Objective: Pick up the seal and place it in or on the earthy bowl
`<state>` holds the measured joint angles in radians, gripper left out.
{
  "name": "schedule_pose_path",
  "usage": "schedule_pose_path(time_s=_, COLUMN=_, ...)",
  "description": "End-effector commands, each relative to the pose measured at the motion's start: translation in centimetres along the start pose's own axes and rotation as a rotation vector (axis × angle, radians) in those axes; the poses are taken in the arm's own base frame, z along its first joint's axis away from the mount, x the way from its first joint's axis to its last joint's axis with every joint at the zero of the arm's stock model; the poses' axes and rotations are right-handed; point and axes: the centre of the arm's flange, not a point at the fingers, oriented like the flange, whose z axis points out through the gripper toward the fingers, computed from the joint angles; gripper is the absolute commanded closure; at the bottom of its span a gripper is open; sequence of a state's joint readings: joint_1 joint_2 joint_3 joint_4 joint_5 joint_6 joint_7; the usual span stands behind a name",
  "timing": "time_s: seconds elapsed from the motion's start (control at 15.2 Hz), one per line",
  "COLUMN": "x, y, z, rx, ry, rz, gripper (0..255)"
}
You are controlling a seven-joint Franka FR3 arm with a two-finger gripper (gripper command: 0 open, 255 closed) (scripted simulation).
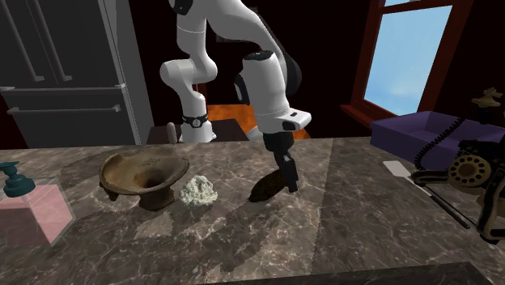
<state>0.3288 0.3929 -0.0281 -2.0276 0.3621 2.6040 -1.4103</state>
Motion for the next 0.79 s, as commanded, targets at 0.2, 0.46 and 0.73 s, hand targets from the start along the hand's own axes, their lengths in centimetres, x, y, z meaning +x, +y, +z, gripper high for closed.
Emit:
schedule_pose_path(time_s=0.2, x=0.6, y=0.4, z=-2.6, rx=0.000, ry=0.000, rz=0.000, gripper=255)
schedule_pose_path(time_s=0.46, x=1.1, y=0.6, z=-4.6, rx=0.000, ry=0.000, rz=0.000, gripper=255)
schedule_pose_path(time_s=0.73, x=1.6, y=0.9, z=-6.7, rx=0.000, ry=0.000, rz=0.000, gripper=255)
